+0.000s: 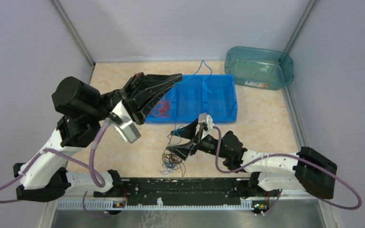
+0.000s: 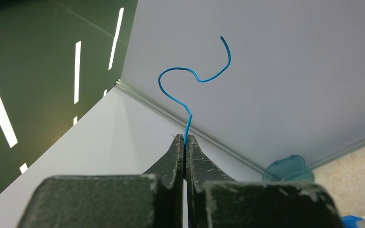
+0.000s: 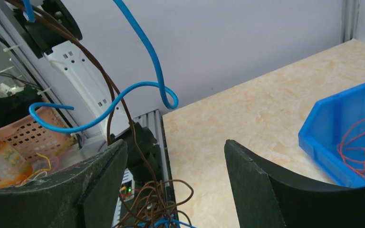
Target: Untangle the cables
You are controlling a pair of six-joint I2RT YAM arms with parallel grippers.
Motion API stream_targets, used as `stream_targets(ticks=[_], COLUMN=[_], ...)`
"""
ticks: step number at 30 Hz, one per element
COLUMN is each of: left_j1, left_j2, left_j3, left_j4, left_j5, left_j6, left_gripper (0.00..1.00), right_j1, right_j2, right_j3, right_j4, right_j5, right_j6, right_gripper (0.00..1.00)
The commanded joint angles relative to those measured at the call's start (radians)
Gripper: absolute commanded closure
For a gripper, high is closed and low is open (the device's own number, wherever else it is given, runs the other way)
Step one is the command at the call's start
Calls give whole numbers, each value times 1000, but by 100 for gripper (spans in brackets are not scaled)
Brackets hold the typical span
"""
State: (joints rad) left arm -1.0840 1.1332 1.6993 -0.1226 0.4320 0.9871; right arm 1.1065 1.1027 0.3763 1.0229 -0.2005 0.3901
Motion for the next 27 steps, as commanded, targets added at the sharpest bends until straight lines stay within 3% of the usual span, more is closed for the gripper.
stream_targets(ticks=[1,6,8,11,16,17,27], left_j1=[2,1,1,2,2,1,2], left_j2=[7,8,7,4,-2,-3,0], left_j3=[16,19,17,17,20,20,50], left_j4=[42,42,44,45,44,43,76], left_j5=[21,25,26,24,22,24,39], left_j6=[-15,-21,-24,-24,-9,-3,156], left_gripper=[100,100,100,100,100,100,100], right_j1=[15,16,19,19,19,18,21], right_j2=[29,79,106,132,118,111,-7], right_j3=[69,98,116,120,59,45,-173], right_j4=[101,157,173,214,259,263,265], right_j5=[9,-5,-4,0,40,51,211], right_j6=[-27,-29,-21,3,24,27,41], right_gripper=[25,24,29,48,96,100,100])
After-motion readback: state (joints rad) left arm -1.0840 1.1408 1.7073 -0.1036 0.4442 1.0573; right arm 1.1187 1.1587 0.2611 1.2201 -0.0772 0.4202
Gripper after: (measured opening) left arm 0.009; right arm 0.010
